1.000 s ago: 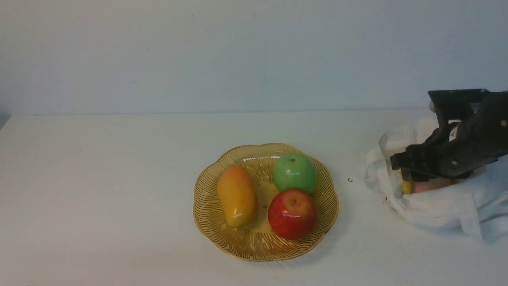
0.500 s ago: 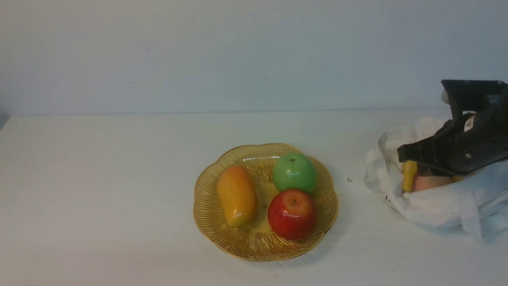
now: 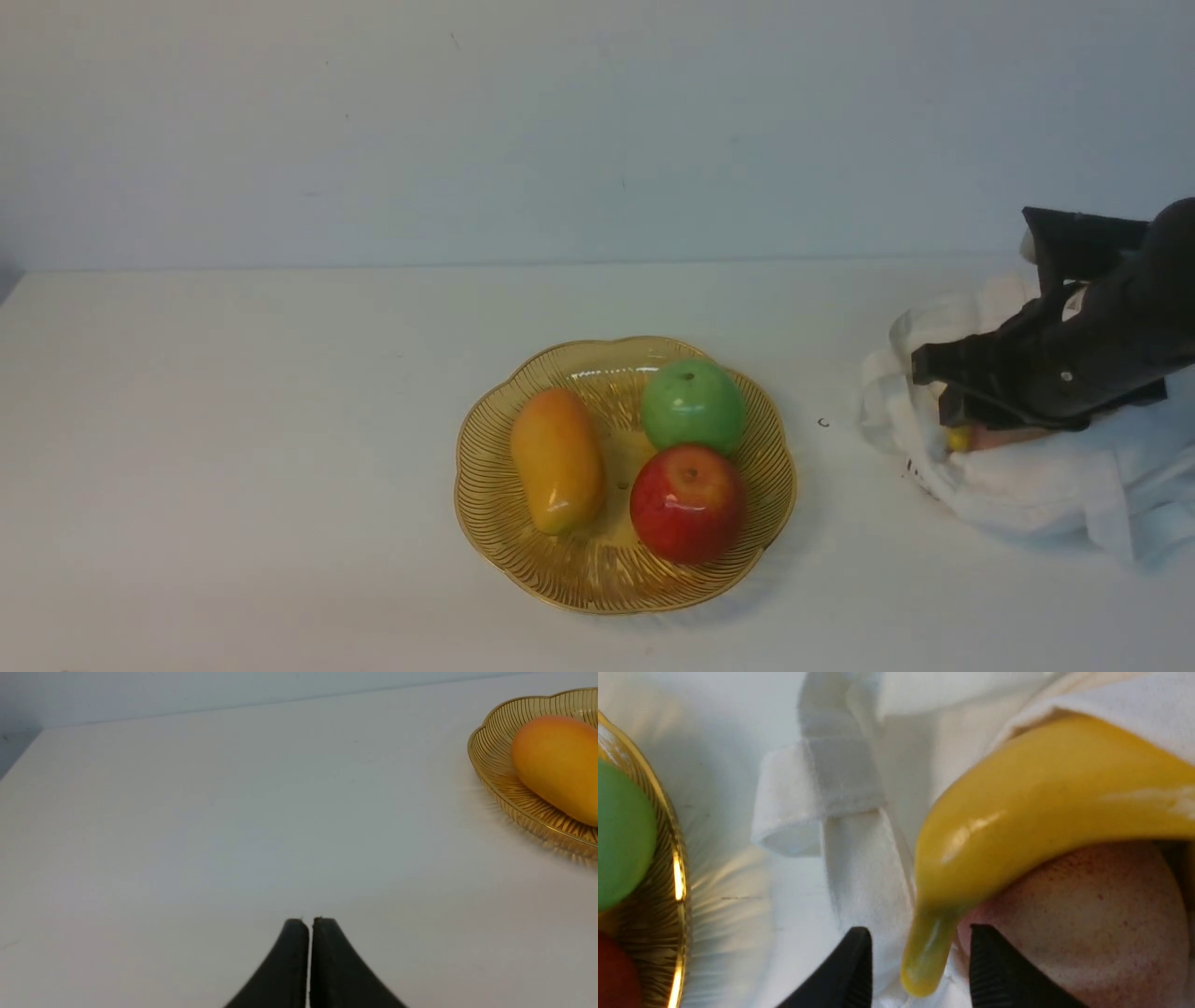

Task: Take the fruit out of the cloth bag on the white table and place them on a plate.
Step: 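Reach into the bag and grasp the banana with the right gripper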

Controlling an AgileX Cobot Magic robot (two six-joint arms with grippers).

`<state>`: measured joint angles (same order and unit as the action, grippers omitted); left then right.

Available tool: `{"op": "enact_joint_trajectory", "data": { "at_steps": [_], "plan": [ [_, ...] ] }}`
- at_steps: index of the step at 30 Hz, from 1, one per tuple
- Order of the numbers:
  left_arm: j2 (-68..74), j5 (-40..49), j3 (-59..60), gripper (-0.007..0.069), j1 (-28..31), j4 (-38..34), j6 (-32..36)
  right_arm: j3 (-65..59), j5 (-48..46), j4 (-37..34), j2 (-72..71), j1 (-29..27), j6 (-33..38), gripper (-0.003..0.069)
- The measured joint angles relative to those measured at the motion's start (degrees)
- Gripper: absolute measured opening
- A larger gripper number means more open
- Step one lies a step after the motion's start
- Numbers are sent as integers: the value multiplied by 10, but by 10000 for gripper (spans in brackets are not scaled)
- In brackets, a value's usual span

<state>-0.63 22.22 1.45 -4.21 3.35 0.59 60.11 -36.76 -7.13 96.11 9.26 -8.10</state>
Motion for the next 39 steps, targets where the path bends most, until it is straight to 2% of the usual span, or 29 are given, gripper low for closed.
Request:
{"op": "enact_joint_trajectory", "data": {
  "at_steps": [5, 15, 18, 19, 20, 21, 22, 29, 39],
  "plan": [
    [0, 0, 0, -8, 0, 0, 0, 0, 8, -5, 28, 0, -3, 358],
    [0, 0, 0, -8, 0, 0, 0, 0, 56, -4, 46, 2, -3, 362],
    [0, 0, 0, -8, 0, 0, 0, 0, 60, -3, 55, 2, -3, 314],
    [0, 0, 0, -8, 0, 0, 0, 0, 60, -1, 59, 2, -3, 246],
    [0, 0, 0, -8, 0, 0, 0, 0, 60, 0, 59, 2, -3, 225],
    [0, 0, 0, -8, 0, 0, 0, 0, 60, 2, 59, 2, -4, 141],
    [0, 0, 0, -8, 0, 0, 0, 0, 60, 2, 59, 2, -4, 97],
    [0, 0, 0, -8, 0, 0, 0, 0, 33, -6, 24, 2, 5, 91],
    [0, 0, 0, -8, 0, 0, 0, 0, -83, -135, -66, 2, 71, 91]
  ]
}}
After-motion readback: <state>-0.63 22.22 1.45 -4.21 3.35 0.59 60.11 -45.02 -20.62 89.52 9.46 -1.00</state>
